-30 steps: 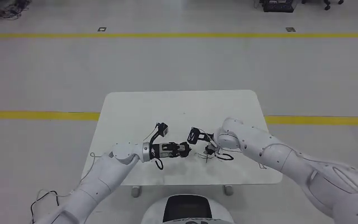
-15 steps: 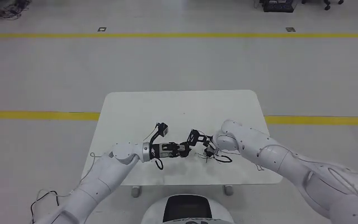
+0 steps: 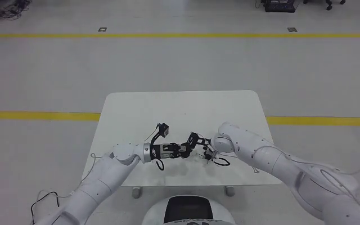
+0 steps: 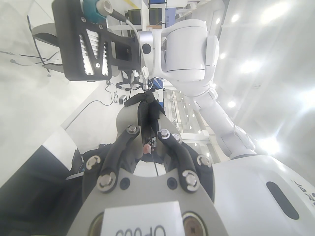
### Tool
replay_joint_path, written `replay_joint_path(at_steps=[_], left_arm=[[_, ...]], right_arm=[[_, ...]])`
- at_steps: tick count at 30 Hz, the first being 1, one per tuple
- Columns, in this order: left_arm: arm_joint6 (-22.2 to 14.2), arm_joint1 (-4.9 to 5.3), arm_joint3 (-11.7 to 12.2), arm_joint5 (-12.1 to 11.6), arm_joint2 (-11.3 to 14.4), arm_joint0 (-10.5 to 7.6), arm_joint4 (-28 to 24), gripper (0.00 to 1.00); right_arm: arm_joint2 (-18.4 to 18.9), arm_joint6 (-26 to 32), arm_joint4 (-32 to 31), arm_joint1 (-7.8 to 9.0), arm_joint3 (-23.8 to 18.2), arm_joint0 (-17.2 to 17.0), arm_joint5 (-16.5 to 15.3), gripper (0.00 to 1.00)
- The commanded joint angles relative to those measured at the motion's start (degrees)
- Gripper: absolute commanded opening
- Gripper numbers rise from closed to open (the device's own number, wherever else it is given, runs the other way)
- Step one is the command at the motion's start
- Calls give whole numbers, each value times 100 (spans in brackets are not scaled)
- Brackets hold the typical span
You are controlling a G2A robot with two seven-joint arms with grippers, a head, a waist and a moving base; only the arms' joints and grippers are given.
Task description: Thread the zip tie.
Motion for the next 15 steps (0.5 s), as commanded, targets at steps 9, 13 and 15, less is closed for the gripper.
replay_joint_path(at_steps=[9, 13, 15], left_arm=[[0, 0, 0, 0, 0, 0, 0, 0], [0, 0, 0, 0, 0, 0, 0, 0], [0, 0, 0, 0, 0, 0, 0, 0]], right_arm=[[0, 33, 8, -237, 387, -30, 0, 23], [0, 41, 13, -298, 479, -28, 0, 23], [0, 44, 3, -322, 518, -25, 0, 23]])
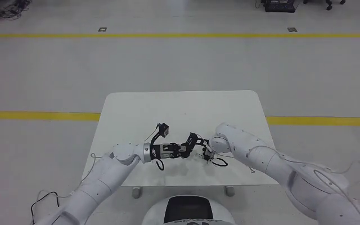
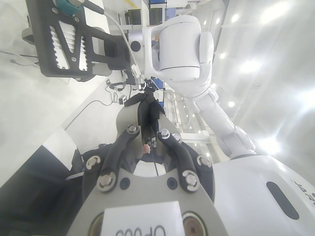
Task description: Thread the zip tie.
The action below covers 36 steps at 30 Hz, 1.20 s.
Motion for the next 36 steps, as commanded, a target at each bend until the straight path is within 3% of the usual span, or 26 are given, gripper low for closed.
replay_joint_path(at_steps=[1, 7, 36], left_arm=[[0, 0, 0, 0, 0, 0, 0, 0], [0, 0, 0, 0, 0, 0, 0, 0], [0, 0, 0, 0, 0, 0, 0, 0]], right_arm=[[0, -3, -11, -22, 39, 2, 0, 22], [0, -36, -25, -77, 137, 5, 0, 16], [0, -83, -84, -211, 310, -11, 0, 13]])
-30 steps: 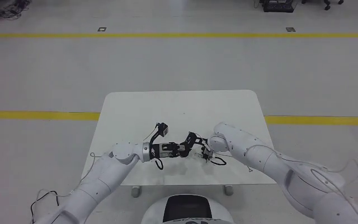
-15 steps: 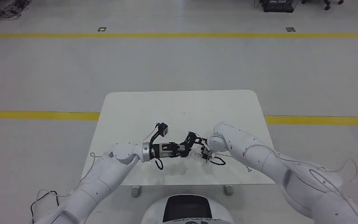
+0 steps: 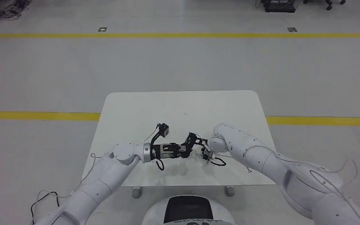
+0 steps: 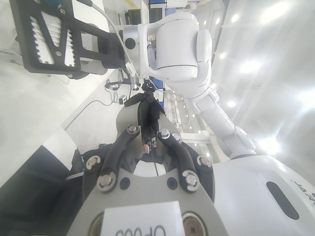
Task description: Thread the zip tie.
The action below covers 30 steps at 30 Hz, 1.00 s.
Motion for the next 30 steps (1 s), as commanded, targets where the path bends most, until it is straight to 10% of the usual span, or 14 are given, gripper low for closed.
replay_joint_path(at_steps=[1, 30], left_arm=[[0, 0, 0, 0, 0, 0, 0, 0], [0, 0, 0, 0, 0, 0, 0, 0]], right_arm=[[0, 5, -4, -8, 4, -3, 0, 13], [0, 29, 110, 94, -193, 83, 0, 0]])
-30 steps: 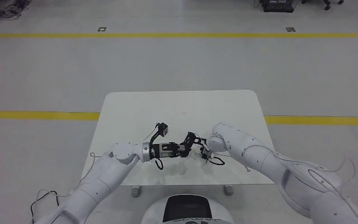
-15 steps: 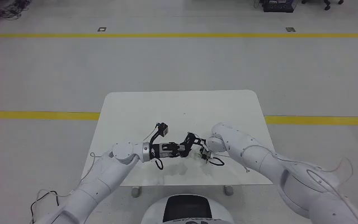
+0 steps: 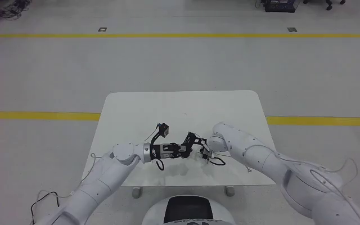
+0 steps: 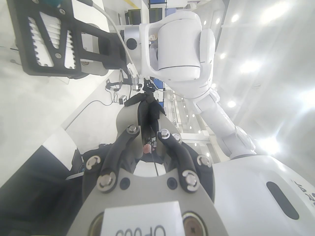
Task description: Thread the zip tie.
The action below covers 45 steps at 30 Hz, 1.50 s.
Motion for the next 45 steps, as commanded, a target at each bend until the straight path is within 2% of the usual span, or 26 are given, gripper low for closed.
replay_joint_path(at_steps=[1, 5, 11, 15, 20, 23, 25, 36, 39, 42, 45], left_arm=[[0, 0, 0, 0, 0, 0, 0, 0], [0, 0, 0, 0, 0, 0, 0, 0], [0, 0, 0, 0, 0, 0, 0, 0], [0, 0, 0, 0, 0, 0, 0, 0], [0, 0, 0, 0, 0, 0, 0, 0], [0, 0, 0, 0, 0, 0, 0, 0], [0, 0, 0, 0, 0, 0, 0, 0], [0, 0, 0, 0, 0, 0, 0, 0], [0, 0, 0, 0, 0, 0, 0, 0], [0, 0, 0, 0, 0, 0, 0, 0], [0, 0, 0, 0, 0, 0, 0, 0]], right_arm=[[0, -57, 52, 86, -95, 34, 0, 0], [0, -263, 130, 339, -380, 79, 0, 0], [0, -811, 319, 904, -1015, 93, 0, 0], [0, -1438, 568, 1384, -1405, 74, 0, 0], [0, -2348, 770, 2061, -1954, -37, 0, 0], [0, -2646, 806, 2392, -2191, -120, 0, 0], [0, -2655, 822, 2506, -2301, -160, 0, 0], [11, -2693, 854, 2505, -2309, -177, 0, 0], [211, -3245, 1144, 2551, -2357, -300, 0, 0], [384, -4117, 1565, 2755, -2666, -562, 0, 0], [422, -4982, 1591, 3074, -2976, -825, 0, 0]])
